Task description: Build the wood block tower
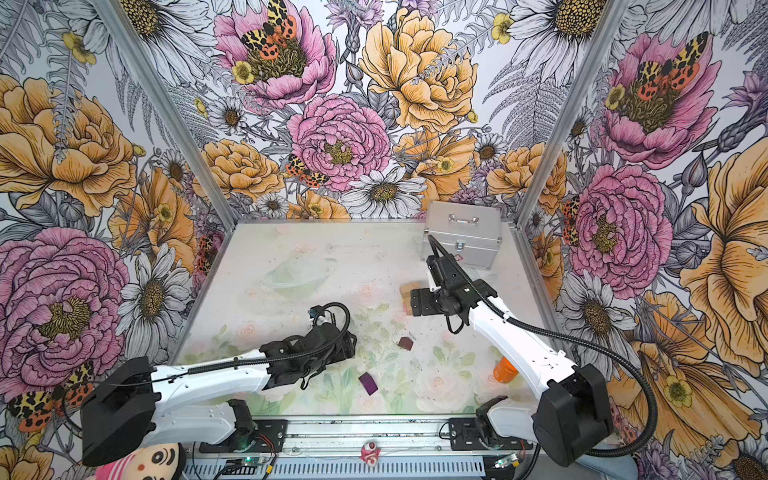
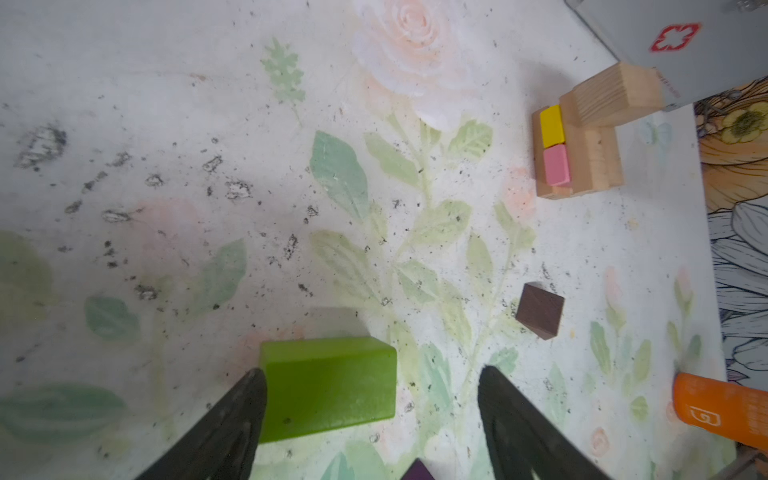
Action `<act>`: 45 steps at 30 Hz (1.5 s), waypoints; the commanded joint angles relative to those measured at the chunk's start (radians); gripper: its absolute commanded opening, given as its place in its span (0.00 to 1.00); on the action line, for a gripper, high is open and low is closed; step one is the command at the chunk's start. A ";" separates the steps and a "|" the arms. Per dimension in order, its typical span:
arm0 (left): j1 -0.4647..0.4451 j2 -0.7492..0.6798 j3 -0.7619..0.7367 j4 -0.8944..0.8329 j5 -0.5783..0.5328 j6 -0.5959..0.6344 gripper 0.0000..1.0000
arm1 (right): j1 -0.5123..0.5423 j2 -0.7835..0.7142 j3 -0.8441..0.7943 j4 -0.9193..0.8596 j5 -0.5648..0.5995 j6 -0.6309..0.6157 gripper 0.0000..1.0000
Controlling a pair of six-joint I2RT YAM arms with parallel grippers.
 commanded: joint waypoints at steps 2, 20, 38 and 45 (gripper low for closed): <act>-0.007 -0.142 -0.020 -0.095 -0.059 -0.011 0.83 | 0.030 -0.015 0.028 -0.016 0.038 0.039 0.91; 0.145 -0.743 -0.123 -0.493 -0.060 0.079 0.89 | 0.449 0.161 0.040 0.057 0.175 0.435 0.84; 0.271 -0.957 -0.228 -0.531 0.029 0.113 0.90 | 0.650 0.413 0.228 0.064 0.196 0.588 0.83; 0.284 -0.985 -0.225 -0.554 0.045 0.122 0.90 | 0.669 0.448 0.262 0.065 0.198 0.591 0.82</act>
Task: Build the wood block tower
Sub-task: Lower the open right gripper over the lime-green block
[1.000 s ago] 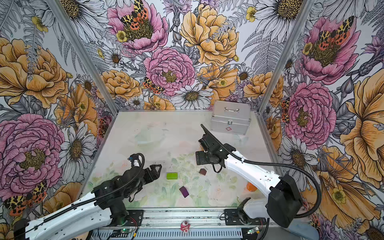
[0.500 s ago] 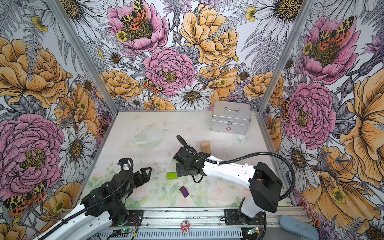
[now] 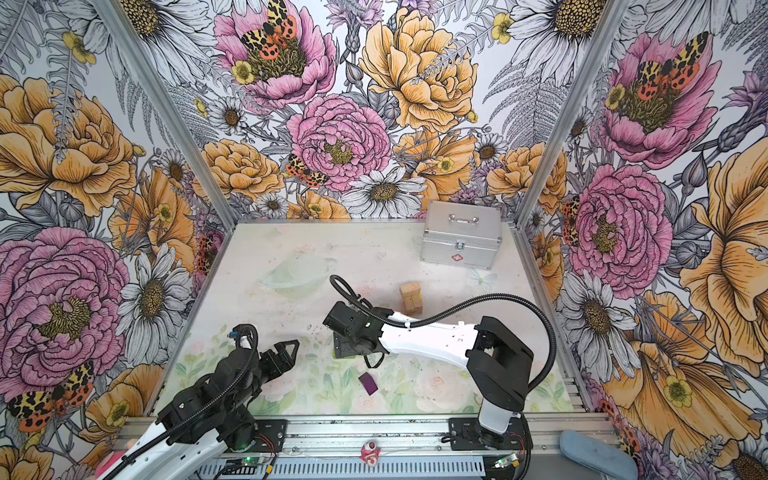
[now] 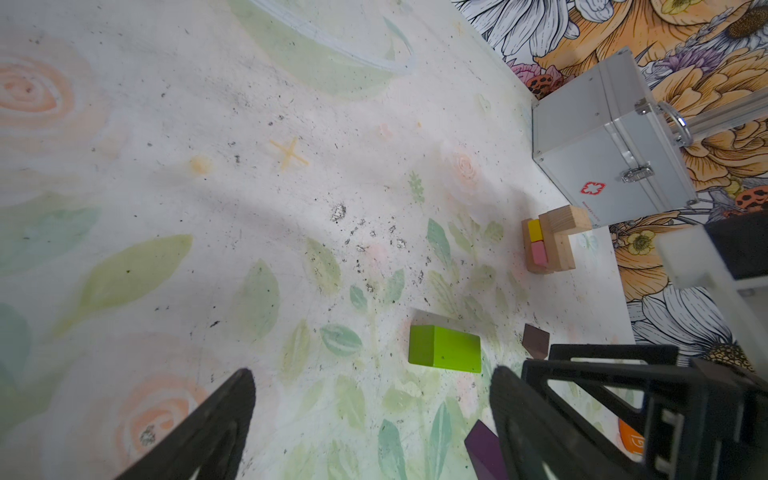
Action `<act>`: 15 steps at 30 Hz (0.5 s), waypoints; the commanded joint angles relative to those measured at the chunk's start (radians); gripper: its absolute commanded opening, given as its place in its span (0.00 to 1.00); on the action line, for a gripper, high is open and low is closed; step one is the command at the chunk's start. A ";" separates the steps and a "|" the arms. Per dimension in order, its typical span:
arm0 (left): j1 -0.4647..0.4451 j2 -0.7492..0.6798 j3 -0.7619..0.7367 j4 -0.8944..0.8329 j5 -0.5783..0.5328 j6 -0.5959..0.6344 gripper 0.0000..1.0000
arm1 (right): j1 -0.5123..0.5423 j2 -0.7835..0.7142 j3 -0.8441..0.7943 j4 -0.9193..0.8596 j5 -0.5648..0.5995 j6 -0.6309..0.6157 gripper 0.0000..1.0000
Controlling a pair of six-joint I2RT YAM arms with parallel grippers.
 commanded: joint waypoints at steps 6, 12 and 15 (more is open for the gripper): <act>0.009 -0.033 0.003 -0.028 0.028 0.025 0.90 | 0.010 0.014 0.036 0.018 0.021 0.019 0.82; 0.009 -0.039 0.002 -0.027 0.031 0.026 0.90 | 0.013 0.015 0.037 0.020 0.028 0.022 0.82; 0.009 -0.040 0.002 -0.027 0.031 0.026 0.90 | 0.016 0.021 0.037 0.020 0.028 0.026 0.82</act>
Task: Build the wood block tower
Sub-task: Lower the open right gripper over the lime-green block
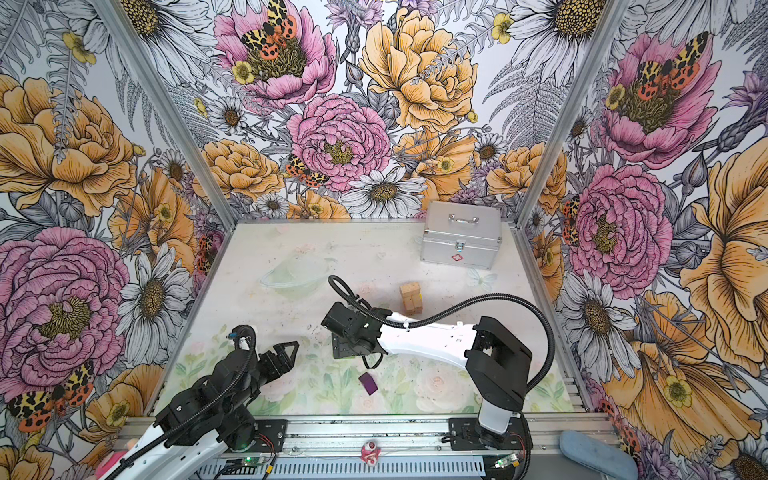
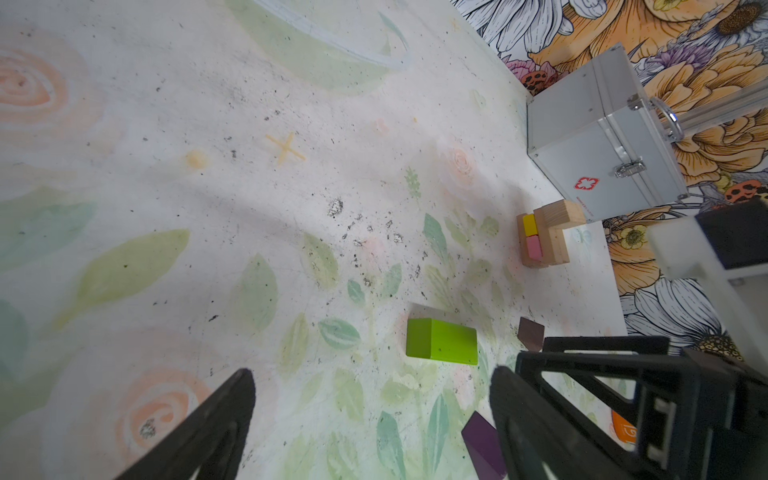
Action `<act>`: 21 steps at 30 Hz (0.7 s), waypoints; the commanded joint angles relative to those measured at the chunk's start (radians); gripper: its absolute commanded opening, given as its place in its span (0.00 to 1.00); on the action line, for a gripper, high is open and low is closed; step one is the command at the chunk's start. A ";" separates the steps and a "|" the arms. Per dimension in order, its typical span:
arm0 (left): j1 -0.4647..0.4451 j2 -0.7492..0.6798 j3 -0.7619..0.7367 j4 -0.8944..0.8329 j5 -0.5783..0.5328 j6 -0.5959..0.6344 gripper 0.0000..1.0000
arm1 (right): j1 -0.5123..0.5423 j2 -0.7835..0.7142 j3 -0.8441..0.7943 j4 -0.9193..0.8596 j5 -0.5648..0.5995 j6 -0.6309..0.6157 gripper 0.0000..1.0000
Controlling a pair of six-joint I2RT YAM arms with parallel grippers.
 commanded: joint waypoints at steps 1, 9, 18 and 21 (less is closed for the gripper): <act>0.009 -0.012 0.002 -0.009 0.019 0.023 0.90 | 0.011 0.019 0.030 0.020 0.027 0.015 0.82; 0.009 -0.014 0.000 -0.009 0.014 0.023 0.90 | 0.017 0.034 0.030 0.022 0.027 0.026 0.84; 0.009 -0.041 -0.018 -0.021 0.013 0.014 0.90 | 0.038 0.081 0.054 0.042 0.004 0.053 0.86; 0.009 -0.055 -0.021 -0.032 0.011 0.012 0.90 | 0.040 0.095 0.058 0.045 0.005 0.065 0.86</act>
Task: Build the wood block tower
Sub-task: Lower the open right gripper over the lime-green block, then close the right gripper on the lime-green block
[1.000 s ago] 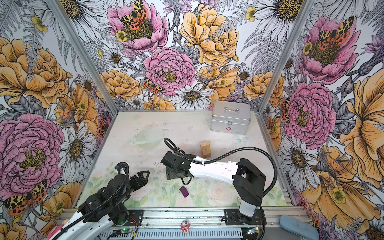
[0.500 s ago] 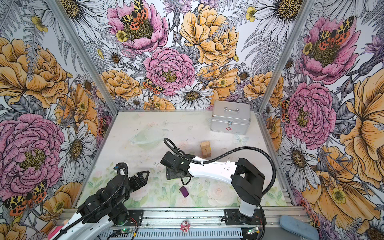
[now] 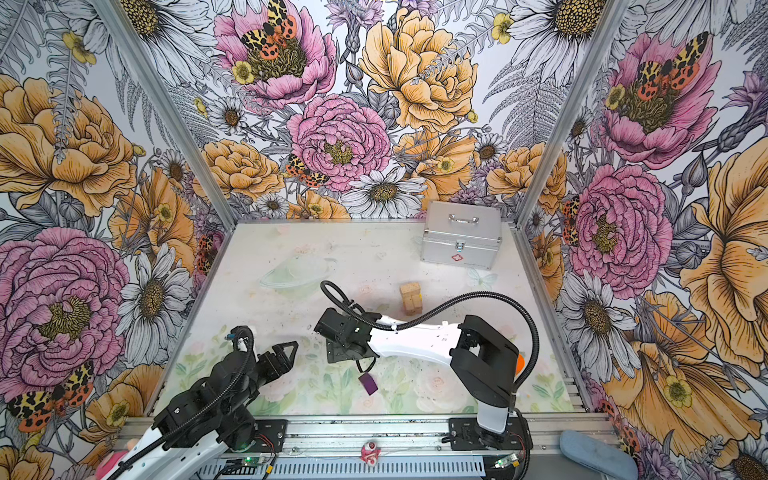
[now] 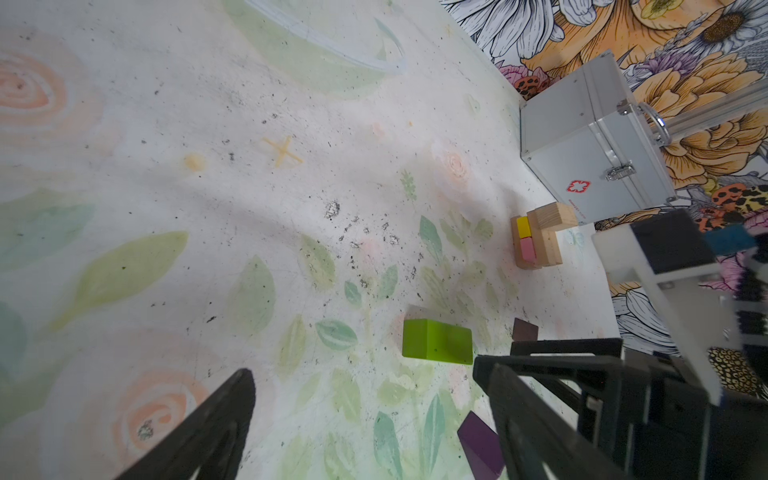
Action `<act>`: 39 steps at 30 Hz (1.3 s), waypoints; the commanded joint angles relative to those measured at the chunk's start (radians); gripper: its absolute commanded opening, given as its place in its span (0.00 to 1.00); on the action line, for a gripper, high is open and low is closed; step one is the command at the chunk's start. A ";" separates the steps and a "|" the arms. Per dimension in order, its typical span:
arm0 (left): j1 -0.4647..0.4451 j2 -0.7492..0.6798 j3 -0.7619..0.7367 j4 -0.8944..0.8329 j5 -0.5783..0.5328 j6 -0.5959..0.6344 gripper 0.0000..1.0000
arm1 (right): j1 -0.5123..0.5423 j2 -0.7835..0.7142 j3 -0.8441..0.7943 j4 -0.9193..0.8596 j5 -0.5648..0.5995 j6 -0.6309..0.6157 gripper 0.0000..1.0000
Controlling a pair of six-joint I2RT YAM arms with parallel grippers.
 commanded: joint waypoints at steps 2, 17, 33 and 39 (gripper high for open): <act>0.009 -0.031 -0.021 -0.030 0.011 0.009 0.90 | 0.007 0.016 0.031 0.025 0.010 0.033 0.86; 0.011 -0.074 -0.030 -0.037 0.015 0.008 0.90 | 0.008 0.072 0.067 0.022 0.017 0.093 0.83; 0.011 -0.114 -0.038 -0.038 0.025 0.019 0.90 | 0.006 0.133 0.090 -0.003 0.025 0.122 0.79; 0.011 -0.127 -0.040 -0.047 0.027 0.023 0.90 | 0.008 0.166 0.122 -0.017 0.024 0.122 0.77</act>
